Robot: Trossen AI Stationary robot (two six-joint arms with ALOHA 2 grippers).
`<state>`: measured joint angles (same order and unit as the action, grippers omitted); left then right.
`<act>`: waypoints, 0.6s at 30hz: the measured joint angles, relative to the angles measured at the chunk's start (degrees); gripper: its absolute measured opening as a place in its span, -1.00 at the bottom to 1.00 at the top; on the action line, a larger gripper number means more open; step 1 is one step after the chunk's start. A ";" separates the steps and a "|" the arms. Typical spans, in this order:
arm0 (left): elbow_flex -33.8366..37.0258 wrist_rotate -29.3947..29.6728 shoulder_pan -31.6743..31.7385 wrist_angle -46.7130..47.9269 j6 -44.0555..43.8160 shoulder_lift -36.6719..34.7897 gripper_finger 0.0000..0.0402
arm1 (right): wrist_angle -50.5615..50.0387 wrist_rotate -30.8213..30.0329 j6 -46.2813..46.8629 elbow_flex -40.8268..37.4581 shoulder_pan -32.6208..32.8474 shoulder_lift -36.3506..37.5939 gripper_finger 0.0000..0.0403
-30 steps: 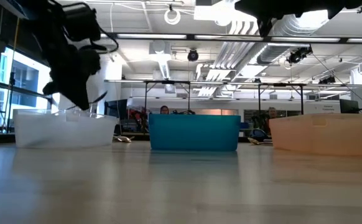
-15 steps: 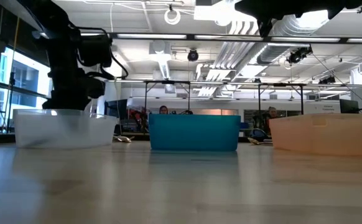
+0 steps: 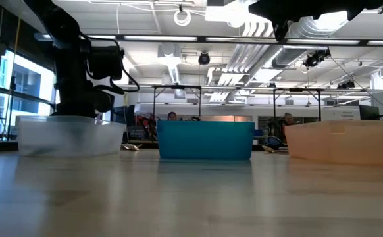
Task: Sort silverware by color (type)
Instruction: Put the black spoon into the transparent bin
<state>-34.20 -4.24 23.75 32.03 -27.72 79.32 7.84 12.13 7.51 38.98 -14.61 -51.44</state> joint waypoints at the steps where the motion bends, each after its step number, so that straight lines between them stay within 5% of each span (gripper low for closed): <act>1: 0.02 0.16 0.00 -0.48 0.60 -0.22 -0.84 | -0.01 -0.01 0.00 0.00 0.00 0.00 -1.00; 18: 0.16 1.88 0.02 -0.86 4.07 -0.74 -0.21 | -1.49 -0.54 0.15 0.00 0.00 0.00 -1.00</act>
<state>-34.05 -2.35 23.77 31.17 -23.66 78.58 6.36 11.60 7.65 38.98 -14.61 -51.44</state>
